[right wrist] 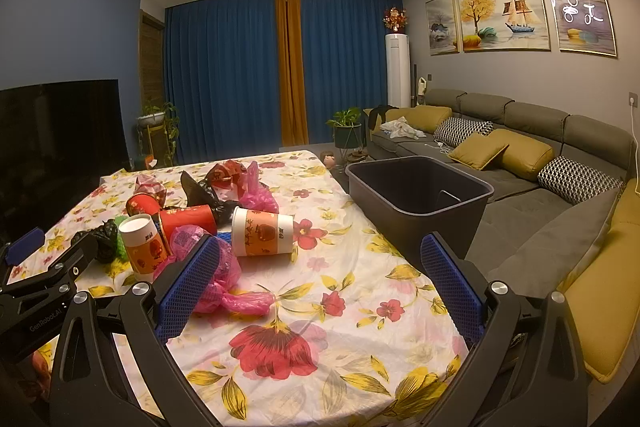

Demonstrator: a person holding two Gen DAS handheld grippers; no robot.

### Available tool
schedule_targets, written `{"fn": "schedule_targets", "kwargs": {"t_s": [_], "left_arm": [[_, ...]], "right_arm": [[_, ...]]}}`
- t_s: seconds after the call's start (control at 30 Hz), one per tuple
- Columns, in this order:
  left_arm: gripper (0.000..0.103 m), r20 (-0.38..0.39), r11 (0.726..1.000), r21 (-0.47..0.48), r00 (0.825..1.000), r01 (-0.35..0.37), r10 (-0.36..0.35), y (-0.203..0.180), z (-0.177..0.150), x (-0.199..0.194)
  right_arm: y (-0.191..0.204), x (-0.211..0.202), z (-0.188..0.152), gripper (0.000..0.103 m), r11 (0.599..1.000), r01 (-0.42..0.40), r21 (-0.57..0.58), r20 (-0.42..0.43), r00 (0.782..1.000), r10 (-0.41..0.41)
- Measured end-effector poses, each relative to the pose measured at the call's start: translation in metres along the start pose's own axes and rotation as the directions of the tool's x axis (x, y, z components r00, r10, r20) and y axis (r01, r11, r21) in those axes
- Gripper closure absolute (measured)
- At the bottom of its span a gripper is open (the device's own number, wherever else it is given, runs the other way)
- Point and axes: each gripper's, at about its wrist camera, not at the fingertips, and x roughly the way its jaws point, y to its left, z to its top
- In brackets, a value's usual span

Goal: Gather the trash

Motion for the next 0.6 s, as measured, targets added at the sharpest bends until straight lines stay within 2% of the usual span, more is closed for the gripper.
{"fn": "schedule_targets", "kwargs": {"t_s": [0.6], "left_arm": [[0.010,0.000,1.000,-0.003,1.000,0.001,-0.001,0.0007,0.0001,0.0001]], "right_arm": [[-0.0014,0.0010,-0.0003,0.005,1.000,-0.002,0.002,0.000,1.000,0.002]]}}
